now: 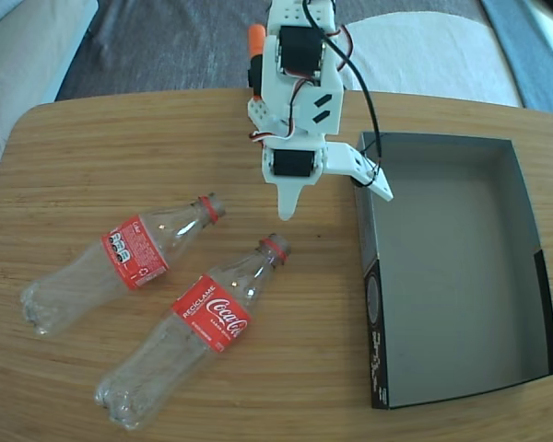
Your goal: Grasp the bottles and put them in the box.
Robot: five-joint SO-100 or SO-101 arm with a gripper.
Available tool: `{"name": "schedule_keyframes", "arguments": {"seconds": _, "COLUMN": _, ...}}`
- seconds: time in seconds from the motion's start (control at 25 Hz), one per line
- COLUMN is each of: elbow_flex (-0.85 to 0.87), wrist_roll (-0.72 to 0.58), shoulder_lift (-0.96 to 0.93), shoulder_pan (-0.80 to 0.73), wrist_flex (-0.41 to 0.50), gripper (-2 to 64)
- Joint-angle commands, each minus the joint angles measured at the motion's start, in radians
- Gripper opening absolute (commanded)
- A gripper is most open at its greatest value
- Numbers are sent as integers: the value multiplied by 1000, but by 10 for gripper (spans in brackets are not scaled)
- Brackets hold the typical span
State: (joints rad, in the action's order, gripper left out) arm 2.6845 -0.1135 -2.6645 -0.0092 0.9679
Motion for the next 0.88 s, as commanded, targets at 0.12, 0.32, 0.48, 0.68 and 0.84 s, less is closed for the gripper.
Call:
{"name": "schedule_keyframes", "arguments": {"seconds": 0.12, "elbow_flex": -14, "wrist_roll": 3, "shoulder_lift": -11, "shoulder_pan": -5, "wrist_flex": -2, "gripper": -3}}
{"name": "schedule_keyframes", "arguments": {"seconds": 0.32, "elbow_flex": -14, "wrist_roll": 3, "shoulder_lift": -11, "shoulder_pan": -6, "wrist_flex": -2, "gripper": -3}}
{"name": "schedule_keyframes", "arguments": {"seconds": 0.48, "elbow_flex": -14, "wrist_roll": 2, "shoulder_lift": -11, "shoulder_pan": -6, "wrist_flex": -2, "gripper": -1}}
{"name": "schedule_keyframes", "arguments": {"seconds": 0.68, "elbow_flex": -14, "wrist_roll": 2, "shoulder_lift": -11, "shoulder_pan": -8, "wrist_flex": -3, "gripper": 3}}
{"name": "schedule_keyframes", "arguments": {"seconds": 0.84, "elbow_flex": -15, "wrist_roll": 8, "shoulder_lift": -11, "shoulder_pan": 2, "wrist_flex": -15, "gripper": 4}}
